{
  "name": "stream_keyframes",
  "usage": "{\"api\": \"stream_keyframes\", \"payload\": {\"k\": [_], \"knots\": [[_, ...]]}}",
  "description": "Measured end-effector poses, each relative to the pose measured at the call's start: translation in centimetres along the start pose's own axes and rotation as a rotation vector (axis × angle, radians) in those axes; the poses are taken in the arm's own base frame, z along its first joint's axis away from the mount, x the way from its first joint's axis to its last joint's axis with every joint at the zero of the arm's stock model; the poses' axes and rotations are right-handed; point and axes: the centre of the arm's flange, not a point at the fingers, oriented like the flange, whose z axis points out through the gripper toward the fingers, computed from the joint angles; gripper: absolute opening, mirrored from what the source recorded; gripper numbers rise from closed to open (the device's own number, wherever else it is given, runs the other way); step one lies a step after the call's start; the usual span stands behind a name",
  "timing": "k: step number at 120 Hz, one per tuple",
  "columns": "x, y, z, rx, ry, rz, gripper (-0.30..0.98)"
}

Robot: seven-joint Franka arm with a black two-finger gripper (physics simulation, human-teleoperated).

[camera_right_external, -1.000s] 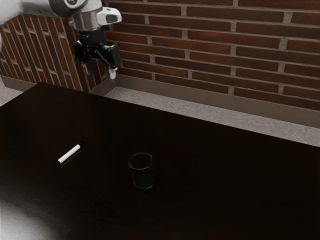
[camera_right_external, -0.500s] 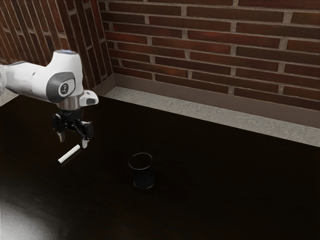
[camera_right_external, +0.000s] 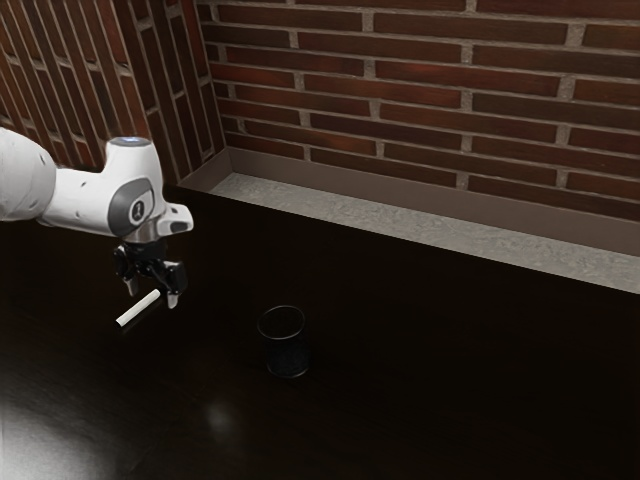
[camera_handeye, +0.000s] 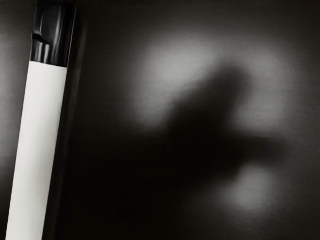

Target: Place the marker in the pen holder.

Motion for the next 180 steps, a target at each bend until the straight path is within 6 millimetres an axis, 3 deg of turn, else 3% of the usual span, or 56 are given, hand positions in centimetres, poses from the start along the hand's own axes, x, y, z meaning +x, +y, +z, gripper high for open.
{"api": "stream_keyframes", "payload": {"k": [17, 40, 63, 83, 123, 180], "knots": [[2.2, -0.9, 1.2, -0.031, 0.026, 0.042, 0.69], [2.4, -3.7, 1.3, -0.038, 0.032, 0.083, 0.69], [3.7, -4.0, 2.8, -0.03, 0.018, 0.159, 0.69], [3.7, -5.5, 3.6, -0.031, 0.003, 0.186, 0.69], [4.6, -5.8, 5.8, -0.029, -0.028, 0.255, 0.68], [4.8, -5.7, 5.5, -0.041, -0.024, 0.293, 0.1]]}}
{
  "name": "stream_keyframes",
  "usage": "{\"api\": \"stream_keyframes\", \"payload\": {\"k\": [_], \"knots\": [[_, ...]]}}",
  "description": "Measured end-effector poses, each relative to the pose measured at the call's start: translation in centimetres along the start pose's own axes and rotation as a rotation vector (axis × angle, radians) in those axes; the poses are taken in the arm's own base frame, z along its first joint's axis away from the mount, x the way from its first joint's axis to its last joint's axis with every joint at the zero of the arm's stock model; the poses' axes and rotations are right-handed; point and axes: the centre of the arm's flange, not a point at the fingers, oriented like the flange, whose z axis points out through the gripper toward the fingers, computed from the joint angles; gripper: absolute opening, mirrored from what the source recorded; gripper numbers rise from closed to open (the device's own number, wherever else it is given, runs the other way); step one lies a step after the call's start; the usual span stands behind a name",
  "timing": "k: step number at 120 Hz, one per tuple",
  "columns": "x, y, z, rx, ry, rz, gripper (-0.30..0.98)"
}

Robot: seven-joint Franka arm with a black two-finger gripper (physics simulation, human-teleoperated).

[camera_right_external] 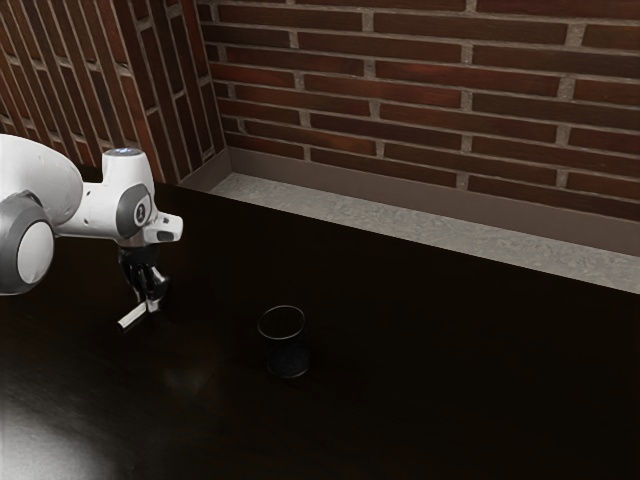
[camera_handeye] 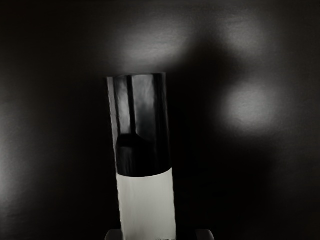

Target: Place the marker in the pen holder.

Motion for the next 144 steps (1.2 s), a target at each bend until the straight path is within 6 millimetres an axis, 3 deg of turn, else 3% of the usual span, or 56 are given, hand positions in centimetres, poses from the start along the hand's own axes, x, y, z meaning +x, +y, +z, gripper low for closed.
{"api": "stream_keyframes", "payload": {"k": [19, 27, 31, 37, 42, 52, 59, 71, 102, 112, 144], "knots": [[0.2, 0.1, -0.3, 0.01, 0.01, 0.014, -0.02], [0.8, 0.4, -2.3, 0.026, 0.043, 0.026, -0.05], [1.1, 1.2, -4.2, 0.037, 0.074, 0.044, -0.06], [1.9, 3.9, -8.5, 0.062, 0.144, 0.102, -0.07], [1.8, 7.5, -12.5, 0.089, 0.218, 0.172, -0.08], [-1.3, 15.3, -19.3, 0.177, 0.388, 0.314, -0.09], [-4.0, 19.1, -21.1, 0.238, 0.504, 0.376, -0.1], [-7.0, 24.0, -19.4, 0.307, 0.681, 0.459, -0.1], [-8.2, 32.5, -17.2, 0.342, 0.99, 0.582, -0.1], [-8.5, 34.0, -16.8, 0.33, 1.034, 0.59, -0.1], [-10.6, 38.0, -12.0, 0.252, 1.019, 0.603, -0.1]]}}
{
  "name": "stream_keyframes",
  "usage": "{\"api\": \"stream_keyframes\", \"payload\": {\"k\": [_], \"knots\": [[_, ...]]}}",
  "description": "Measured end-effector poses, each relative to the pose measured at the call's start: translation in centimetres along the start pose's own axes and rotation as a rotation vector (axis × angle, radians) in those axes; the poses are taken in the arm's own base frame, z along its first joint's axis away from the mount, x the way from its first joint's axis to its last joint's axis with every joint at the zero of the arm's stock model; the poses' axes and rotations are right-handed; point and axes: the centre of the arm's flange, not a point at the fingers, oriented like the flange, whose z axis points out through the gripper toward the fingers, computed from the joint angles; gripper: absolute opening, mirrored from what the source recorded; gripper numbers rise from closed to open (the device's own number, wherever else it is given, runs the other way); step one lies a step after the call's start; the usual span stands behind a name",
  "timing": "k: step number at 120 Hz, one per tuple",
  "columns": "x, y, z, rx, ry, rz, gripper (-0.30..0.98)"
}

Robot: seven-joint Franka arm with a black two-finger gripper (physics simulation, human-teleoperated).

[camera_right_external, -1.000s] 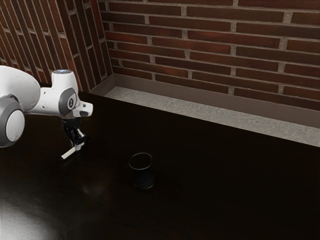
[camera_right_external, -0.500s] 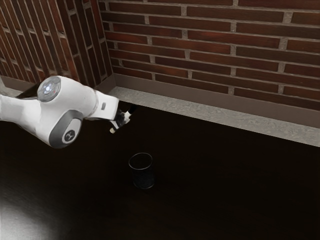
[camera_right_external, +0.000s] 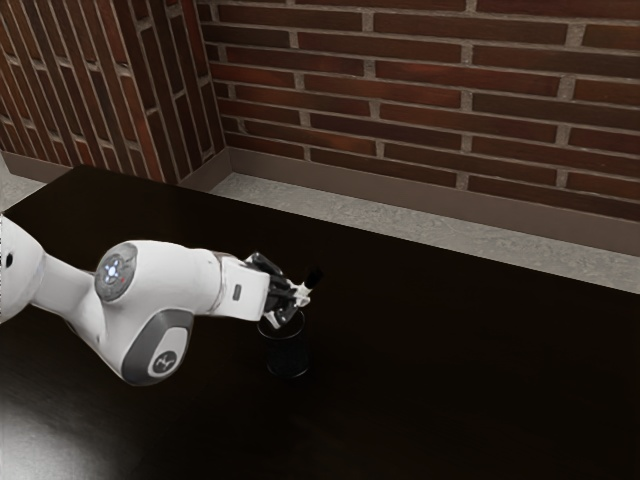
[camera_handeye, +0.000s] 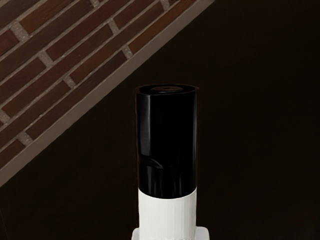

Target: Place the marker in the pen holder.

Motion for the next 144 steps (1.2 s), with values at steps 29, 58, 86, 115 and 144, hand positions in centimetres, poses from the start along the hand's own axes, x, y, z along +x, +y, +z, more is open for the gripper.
{"api": "stream_keyframes", "payload": {"k": [29, 58, 86, 115, 144], "knots": [[-0.6, 1.4, 1.7, -0.033, -0.008, -0.018, -0.1], [-0.7, -0.3, 2.2, -0.01, -0.001, -0.026, -0.1], [-3.2, -3.0, 2.9, 0.025, -0.04, -0.066, -0.1], [-2.6, -1.8, 3.1, -0.001, -0.039, -0.058, 0.38], [-2.7, -2.0, 3.0, 0.001, -0.043, -0.069, 0.59]]}}
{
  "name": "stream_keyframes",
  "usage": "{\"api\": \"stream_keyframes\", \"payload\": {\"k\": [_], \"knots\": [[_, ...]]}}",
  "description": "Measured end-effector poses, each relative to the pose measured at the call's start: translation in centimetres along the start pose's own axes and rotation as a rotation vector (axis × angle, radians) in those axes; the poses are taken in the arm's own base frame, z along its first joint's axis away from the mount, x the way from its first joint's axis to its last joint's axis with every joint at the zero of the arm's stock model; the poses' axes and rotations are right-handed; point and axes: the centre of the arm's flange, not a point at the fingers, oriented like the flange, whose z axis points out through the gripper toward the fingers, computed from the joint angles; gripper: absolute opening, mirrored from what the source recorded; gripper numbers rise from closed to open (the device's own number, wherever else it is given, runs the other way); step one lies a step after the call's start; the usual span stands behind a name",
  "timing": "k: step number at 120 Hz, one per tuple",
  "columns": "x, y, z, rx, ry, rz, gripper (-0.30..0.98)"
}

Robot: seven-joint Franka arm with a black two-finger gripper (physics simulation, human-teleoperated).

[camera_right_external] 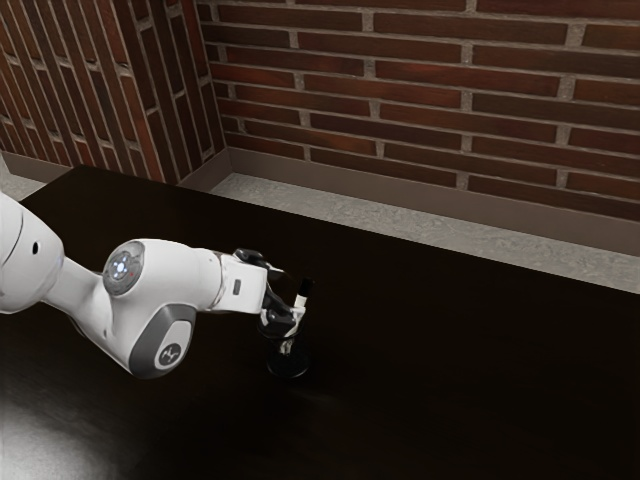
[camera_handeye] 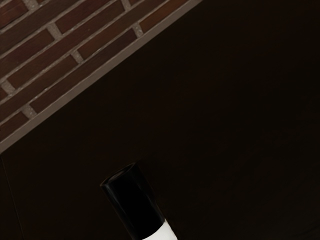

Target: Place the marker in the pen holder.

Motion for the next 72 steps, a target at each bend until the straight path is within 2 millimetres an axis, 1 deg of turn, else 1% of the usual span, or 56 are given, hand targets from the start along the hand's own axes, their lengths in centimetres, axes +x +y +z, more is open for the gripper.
{"api": "stream_keyframes", "payload": {"k": [33, 37, 40, 45, 50, 54, 56, 61, 65, 68, 72], "knots": [[0.0, 0.1, 0.1, -0.004, -0.005, -0.006, 0.66], [0.7, -0.3, 0.1, 0.0, 0.002, -0.009, 0.66], [2.7, -1.6, 0.1, 0.009, 0.013, -0.012, 0.67], [9.2, -5.7, -0.2, 0.018, 0.028, -0.045, 0.67], [15.5, -9.7, -1.4, 0.008, 0.015, -0.073, 0.67], [19.2, -12.1, -2.6, -0.012, -0.026, -0.097, 0.67], [20.6, -13.1, -3.2, -0.025, -0.055, -0.111, 0.68], [23.3, -15.5, -4.6, -0.055, -0.136, -0.148, 0.68], [24.3, -17.2, -5.8, -0.071, -0.207, -0.179, 0.68], [24.3, -18.7, -6.8, -0.072, -0.262, -0.207, 0.68], [23.1, -21.1, -7.7, -0.065, -0.346, -0.254, 0.68]]}}
